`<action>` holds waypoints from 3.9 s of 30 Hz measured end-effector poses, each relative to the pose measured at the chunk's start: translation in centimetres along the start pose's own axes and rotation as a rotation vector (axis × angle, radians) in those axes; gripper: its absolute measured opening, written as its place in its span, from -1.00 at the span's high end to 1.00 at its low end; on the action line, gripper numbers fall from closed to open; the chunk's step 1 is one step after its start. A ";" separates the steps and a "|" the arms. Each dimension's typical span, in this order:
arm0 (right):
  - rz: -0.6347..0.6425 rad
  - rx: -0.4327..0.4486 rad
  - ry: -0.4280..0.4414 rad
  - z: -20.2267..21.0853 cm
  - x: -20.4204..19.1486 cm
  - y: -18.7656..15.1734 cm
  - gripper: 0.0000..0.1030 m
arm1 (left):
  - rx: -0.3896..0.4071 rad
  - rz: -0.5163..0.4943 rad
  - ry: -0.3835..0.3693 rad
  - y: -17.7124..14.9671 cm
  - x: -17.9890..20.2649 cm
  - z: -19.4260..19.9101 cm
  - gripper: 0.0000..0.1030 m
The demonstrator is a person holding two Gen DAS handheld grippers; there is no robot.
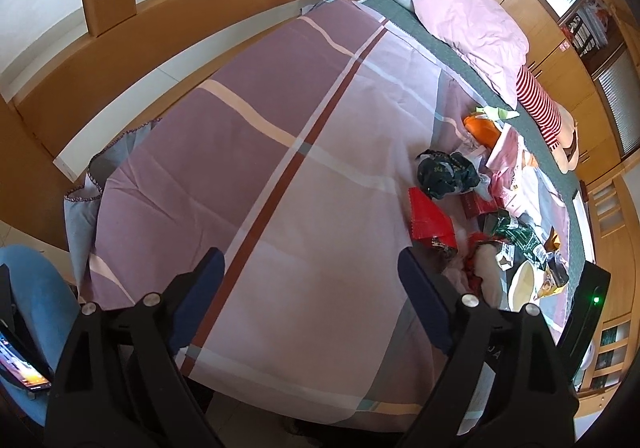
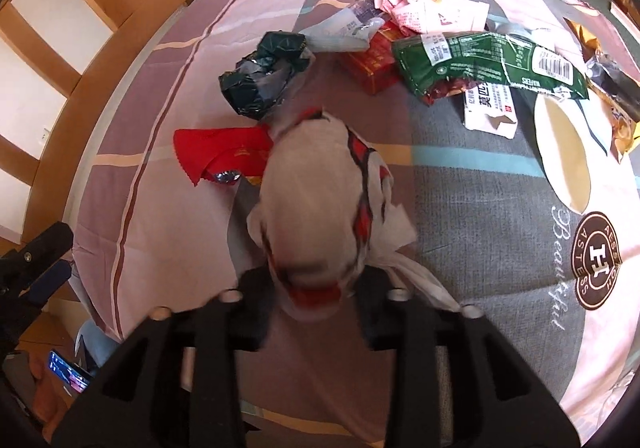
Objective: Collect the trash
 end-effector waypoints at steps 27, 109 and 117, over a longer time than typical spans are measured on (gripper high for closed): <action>0.135 0.041 -0.094 -0.7 -1.6 -0.1 0.57 | -0.016 0.014 0.011 -0.4 -0.5 -0.4 -0.75; -0.006 0.053 0.066 1.7 -0.6 -0.1 0.61 | -0.027 -0.050 0.023 -0.7 0.7 -1.9 -0.77; 0.067 -0.004 0.083 0.8 -2.1 -1.1 0.61 | -0.028 -0.038 0.031 -0.6 0.4 -2.0 -0.77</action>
Point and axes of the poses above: each gripper's, at about its wrist camera, not at the fingertips, and z roughly against the way its jaws point, x to its right, y to its top, the point moved 3 cm from there along -z, roughly the way its jaws point, and after that the axes turned 12 degrees about -z, right-handed, at the moved point
